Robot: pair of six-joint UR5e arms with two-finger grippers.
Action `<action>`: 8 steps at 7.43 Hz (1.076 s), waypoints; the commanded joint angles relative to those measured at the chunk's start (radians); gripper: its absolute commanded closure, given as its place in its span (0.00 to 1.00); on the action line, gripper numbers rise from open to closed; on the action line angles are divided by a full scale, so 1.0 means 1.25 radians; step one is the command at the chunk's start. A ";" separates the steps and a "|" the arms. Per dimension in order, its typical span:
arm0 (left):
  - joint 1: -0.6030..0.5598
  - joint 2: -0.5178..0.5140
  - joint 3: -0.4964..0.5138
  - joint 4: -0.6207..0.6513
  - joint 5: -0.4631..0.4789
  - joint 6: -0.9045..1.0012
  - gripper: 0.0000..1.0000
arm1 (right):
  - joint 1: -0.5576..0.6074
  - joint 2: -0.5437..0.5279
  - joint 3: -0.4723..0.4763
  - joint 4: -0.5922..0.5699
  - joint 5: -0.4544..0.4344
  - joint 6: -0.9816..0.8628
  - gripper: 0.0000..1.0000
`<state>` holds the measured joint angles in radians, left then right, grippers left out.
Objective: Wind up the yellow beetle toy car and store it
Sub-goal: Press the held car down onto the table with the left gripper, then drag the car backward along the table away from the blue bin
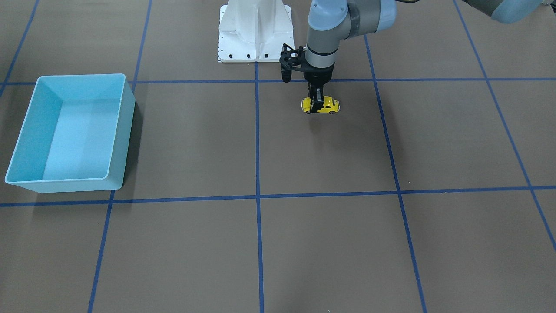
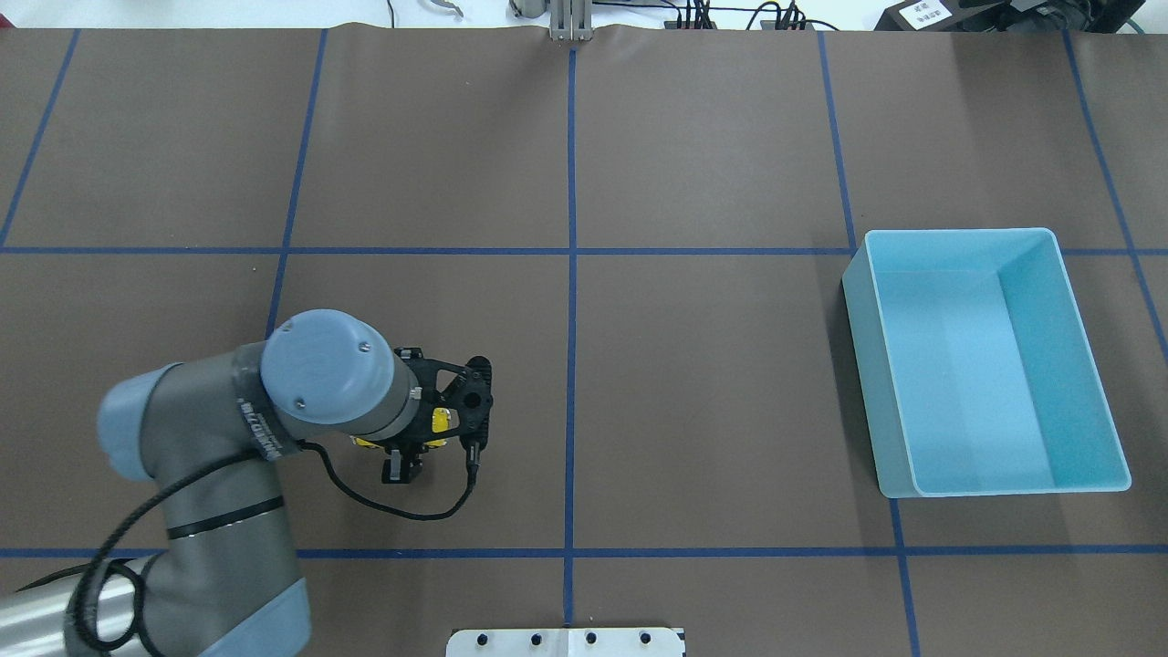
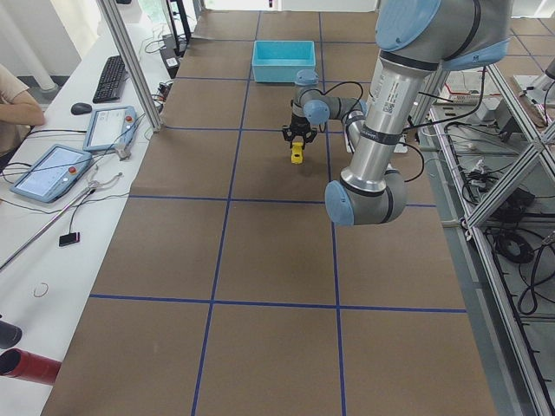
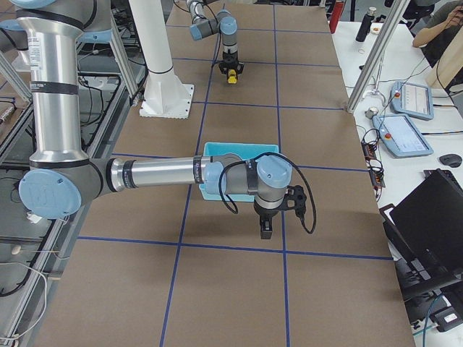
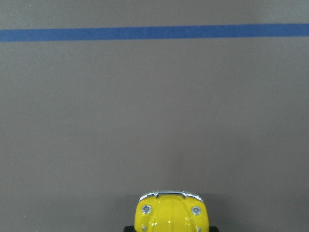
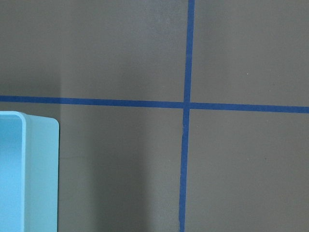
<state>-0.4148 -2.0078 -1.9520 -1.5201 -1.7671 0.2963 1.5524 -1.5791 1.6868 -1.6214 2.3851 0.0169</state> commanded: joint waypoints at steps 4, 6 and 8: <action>-0.126 0.178 -0.119 -0.010 -0.040 0.176 0.90 | 0.002 -0.001 -0.001 0.000 0.000 0.000 0.00; -0.177 0.169 -0.033 -0.086 -0.063 0.232 0.90 | 0.002 -0.001 -0.001 0.000 0.000 0.001 0.00; -0.226 0.123 0.088 -0.137 -0.151 0.222 0.90 | 0.002 -0.001 -0.001 0.000 0.000 0.001 0.00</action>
<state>-0.6539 -1.8199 -1.9338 -1.6500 -1.8923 0.5749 1.5554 -1.5800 1.6858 -1.6215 2.3853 0.0183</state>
